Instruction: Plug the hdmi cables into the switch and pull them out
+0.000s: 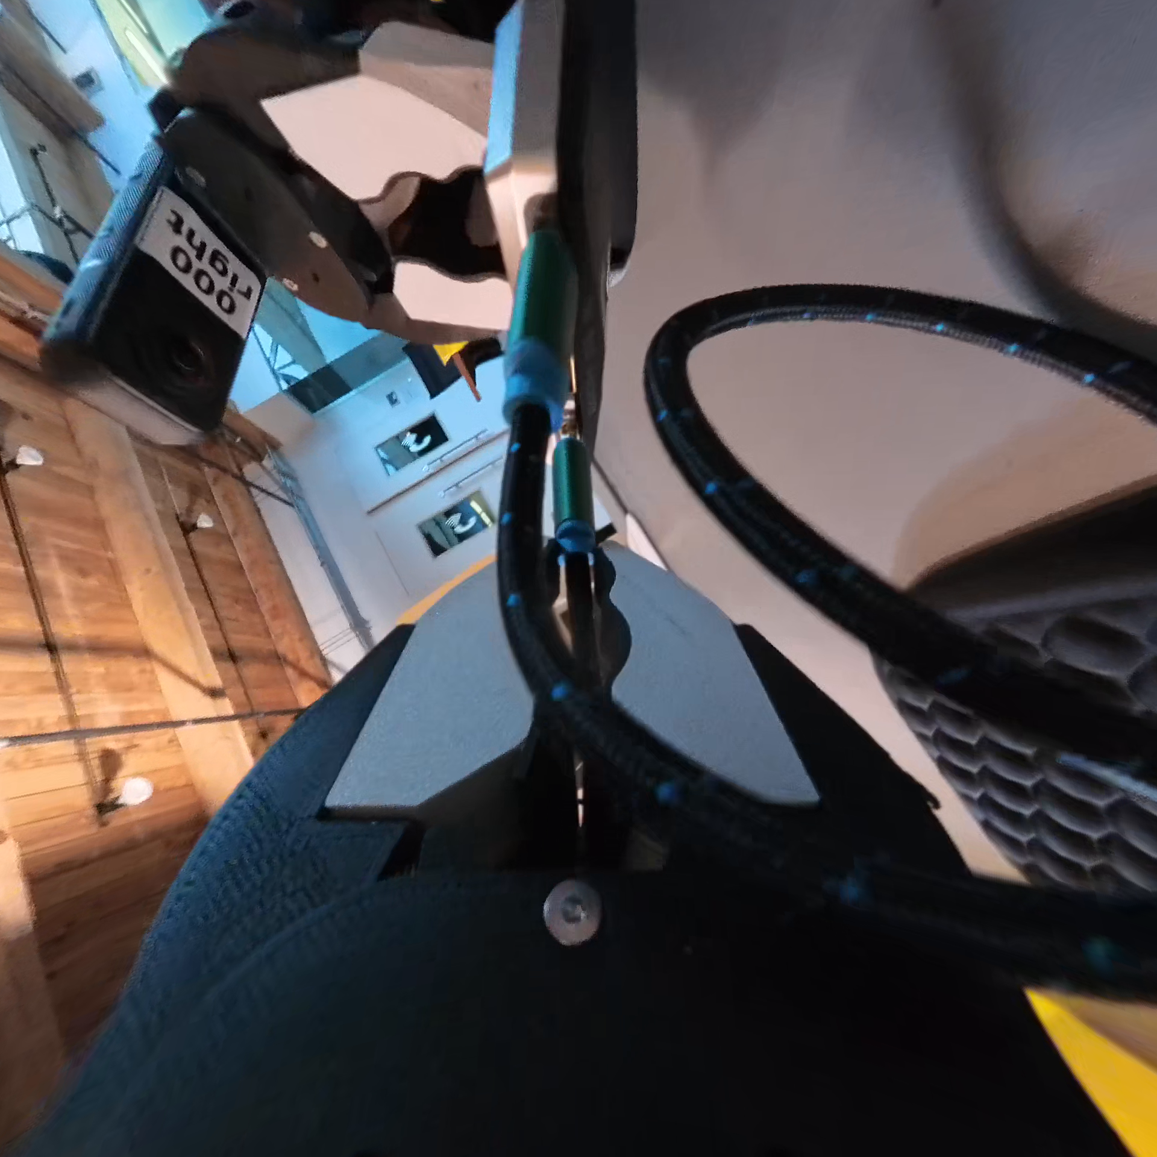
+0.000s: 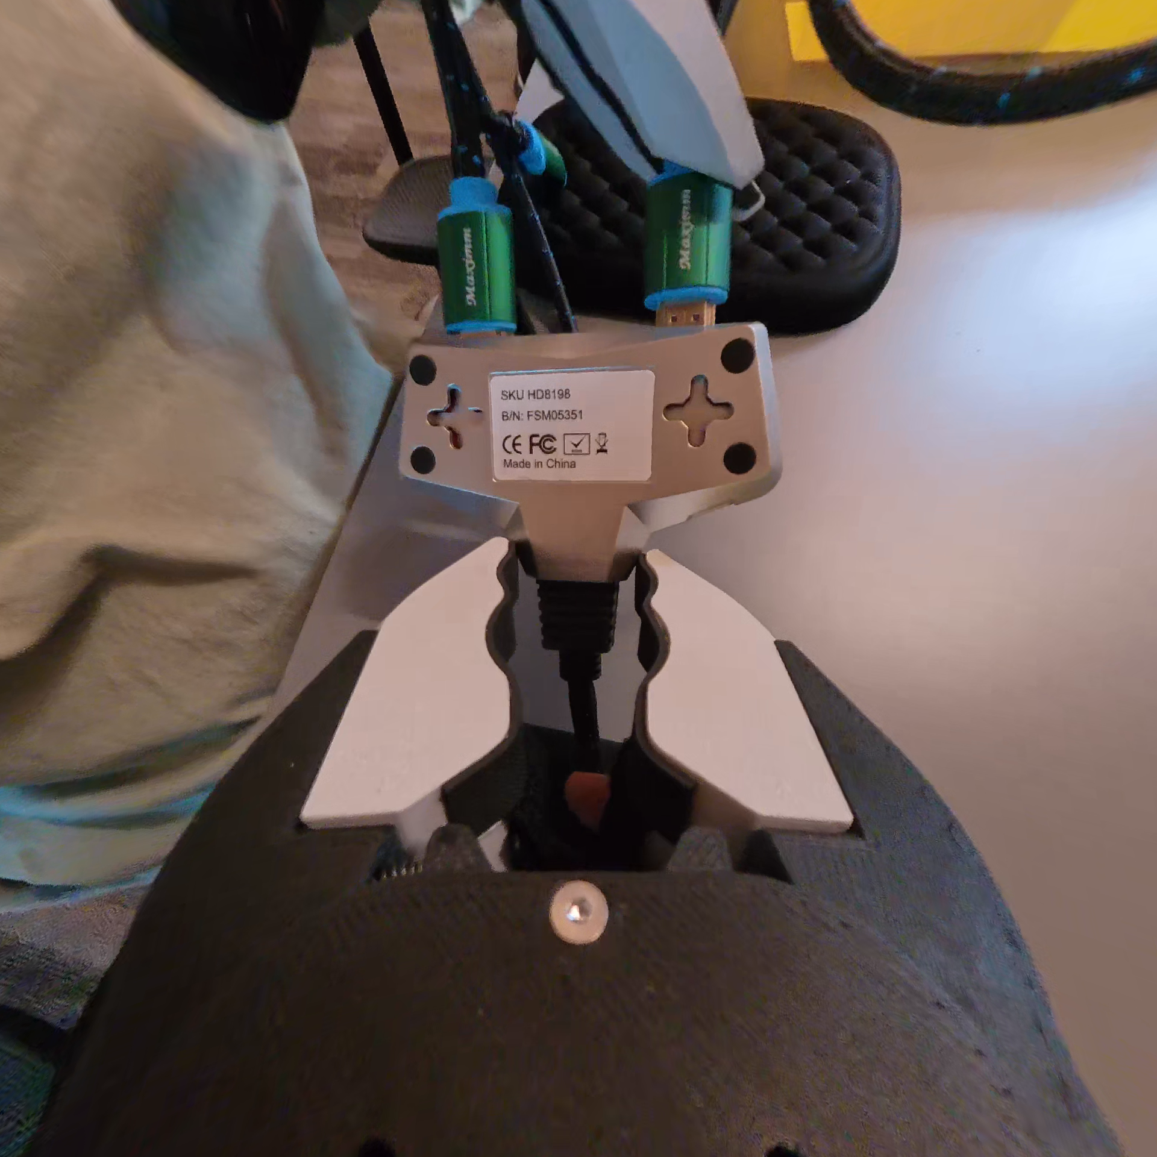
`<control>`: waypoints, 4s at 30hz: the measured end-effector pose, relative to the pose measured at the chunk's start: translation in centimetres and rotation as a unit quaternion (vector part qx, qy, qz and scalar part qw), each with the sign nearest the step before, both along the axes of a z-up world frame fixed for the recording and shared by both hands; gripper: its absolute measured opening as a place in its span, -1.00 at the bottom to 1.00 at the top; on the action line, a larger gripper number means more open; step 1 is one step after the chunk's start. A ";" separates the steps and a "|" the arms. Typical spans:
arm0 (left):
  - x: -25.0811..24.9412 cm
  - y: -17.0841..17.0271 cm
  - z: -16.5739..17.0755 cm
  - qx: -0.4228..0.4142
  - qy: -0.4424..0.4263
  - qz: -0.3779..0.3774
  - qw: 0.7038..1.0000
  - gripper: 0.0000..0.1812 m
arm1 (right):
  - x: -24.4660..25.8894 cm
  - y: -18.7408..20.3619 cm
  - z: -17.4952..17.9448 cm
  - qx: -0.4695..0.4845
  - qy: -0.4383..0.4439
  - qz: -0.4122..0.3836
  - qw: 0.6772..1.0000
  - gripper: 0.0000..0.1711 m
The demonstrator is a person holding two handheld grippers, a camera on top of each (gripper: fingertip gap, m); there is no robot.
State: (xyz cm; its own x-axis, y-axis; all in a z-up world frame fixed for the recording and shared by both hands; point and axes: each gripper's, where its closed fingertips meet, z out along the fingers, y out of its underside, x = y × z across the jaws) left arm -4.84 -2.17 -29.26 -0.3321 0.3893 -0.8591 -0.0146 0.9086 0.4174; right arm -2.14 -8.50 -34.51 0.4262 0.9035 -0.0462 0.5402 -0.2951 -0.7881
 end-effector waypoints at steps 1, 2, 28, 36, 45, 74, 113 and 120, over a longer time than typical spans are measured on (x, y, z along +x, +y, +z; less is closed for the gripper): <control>0.0 -0.1 0.0 -0.025 0.006 -0.009 1.000 -0.90 | 0.0 -0.1 0.0 0.010 -0.007 0.006 1.000 -0.58; -0.1 -0.2 0.0 -0.050 0.010 -0.021 0.998 -0.88 | -0.1 -0.1 0.2 0.020 -0.011 0.010 1.000 -0.58; 1.6 0.3 -1.1 -0.058 0.009 -0.002 0.998 -0.87 | 0.3 0.6 -0.3 0.084 -0.041 -0.005 0.996 -0.57; 1.8 -1.2 -1.3 -0.042 -0.019 -0.032 0.998 -0.85 | -0.6 1.0 0.1 0.111 -0.032 -0.005 0.993 -0.56; 0.7 2.6 0.4 0.029 -0.090 0.070 0.993 -0.75 | 0.3 1.1 0.9 0.113 0.000 -0.056 0.992 -0.58; -0.4 6.0 9.0 -0.017 -0.210 0.115 0.971 -0.42 | 2.6 5.3 3.1 0.225 -0.111 -0.156 0.955 -0.51; -8.3 9.0 12.0 -0.556 -0.532 -0.008 0.639 -0.76 | 36.3 -9.5 14.7 0.413 -0.173 -0.710 0.543 -0.51; -8.1 9.3 11.5 -0.567 -0.524 -0.005 0.636 -0.76 | 37.3 -7.4 9.1 0.273 -0.203 -0.726 0.598 -0.52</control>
State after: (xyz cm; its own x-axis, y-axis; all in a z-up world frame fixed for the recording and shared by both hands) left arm -12.98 7.13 -17.71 0.6519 -0.6791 -0.3373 0.2626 0.6195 -0.7398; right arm 35.14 -15.89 -25.41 0.6556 -0.5990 0.4598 0.2064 -0.4436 -0.8722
